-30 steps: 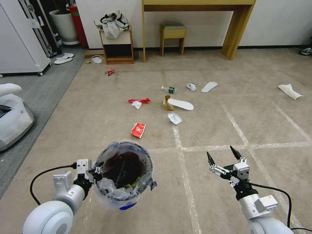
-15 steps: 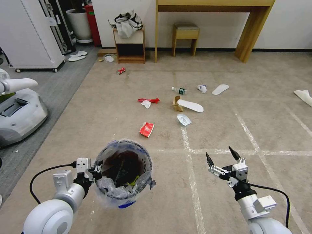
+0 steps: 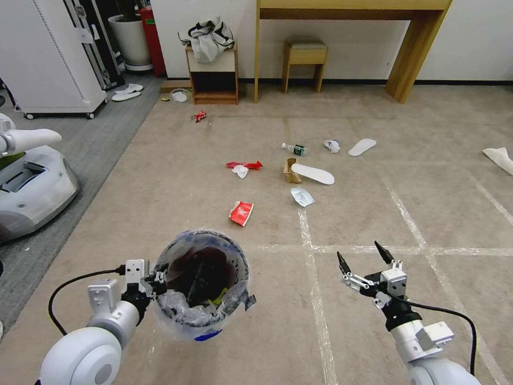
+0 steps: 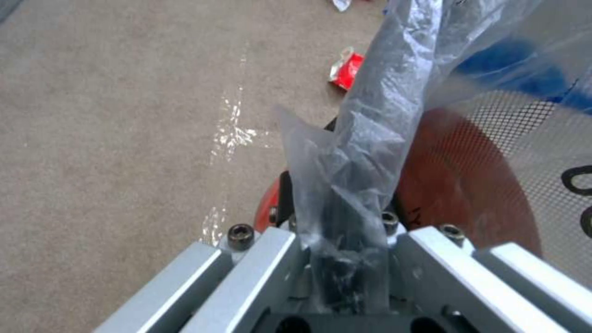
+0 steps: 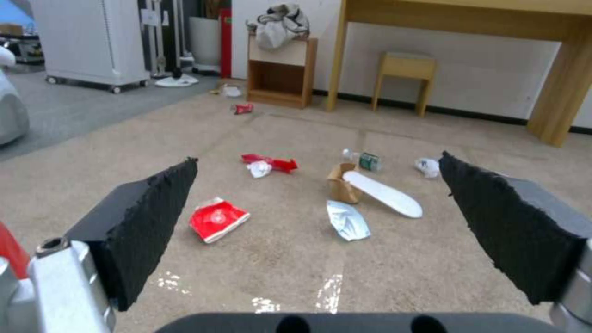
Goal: Pick up the trash bin and place the garbage on the floor into it.
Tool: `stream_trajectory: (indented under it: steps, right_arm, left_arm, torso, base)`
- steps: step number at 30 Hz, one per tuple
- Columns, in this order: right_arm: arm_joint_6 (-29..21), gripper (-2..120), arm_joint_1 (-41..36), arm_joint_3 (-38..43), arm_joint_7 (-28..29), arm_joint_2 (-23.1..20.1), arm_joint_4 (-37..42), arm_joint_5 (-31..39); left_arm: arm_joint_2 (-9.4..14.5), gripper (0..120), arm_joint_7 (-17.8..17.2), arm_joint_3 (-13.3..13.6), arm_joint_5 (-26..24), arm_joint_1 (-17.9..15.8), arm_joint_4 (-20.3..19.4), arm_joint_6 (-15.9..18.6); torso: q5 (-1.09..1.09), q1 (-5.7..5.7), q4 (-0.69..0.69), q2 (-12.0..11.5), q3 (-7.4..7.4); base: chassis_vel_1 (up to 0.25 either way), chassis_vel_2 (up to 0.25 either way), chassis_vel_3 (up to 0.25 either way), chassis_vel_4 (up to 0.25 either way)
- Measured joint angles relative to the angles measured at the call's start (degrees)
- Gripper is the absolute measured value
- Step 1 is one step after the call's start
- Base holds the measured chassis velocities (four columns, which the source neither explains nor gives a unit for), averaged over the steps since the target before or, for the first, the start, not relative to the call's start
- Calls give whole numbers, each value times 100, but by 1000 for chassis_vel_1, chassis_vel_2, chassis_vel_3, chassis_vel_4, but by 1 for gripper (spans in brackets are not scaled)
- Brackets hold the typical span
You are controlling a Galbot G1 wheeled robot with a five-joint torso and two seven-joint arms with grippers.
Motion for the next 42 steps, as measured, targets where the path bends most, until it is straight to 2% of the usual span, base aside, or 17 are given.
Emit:
stream_trajectory:
  steps: [11, 25, 42]
  right_arm:
    - [52, 100, 7, 23, -23, 11, -42, 2]
    - [111, 100, 6, 18, -17, 19, -50, 17]
    - [39, 100, -97, 95, -113, 44, 53, -100]
  left_arm:
    - [-63, 1, 11, 12, 63, -44, 50, -22]
    - [-72, 1, 7, 19, 100, -74, 86, -44]
    - [-88, 1, 10, 30, 143, -65, 91, -59]
  torso:
    - [0, -1, 0, 0, -1]
    - [0, 3, 1, -1, 2]
    - [0, -1, 0, 0, -1]
  base:
    - [-45, 47, 50, -51]
    - [-191, 202, 192, -189]
    - [8, -17, -7, 13]
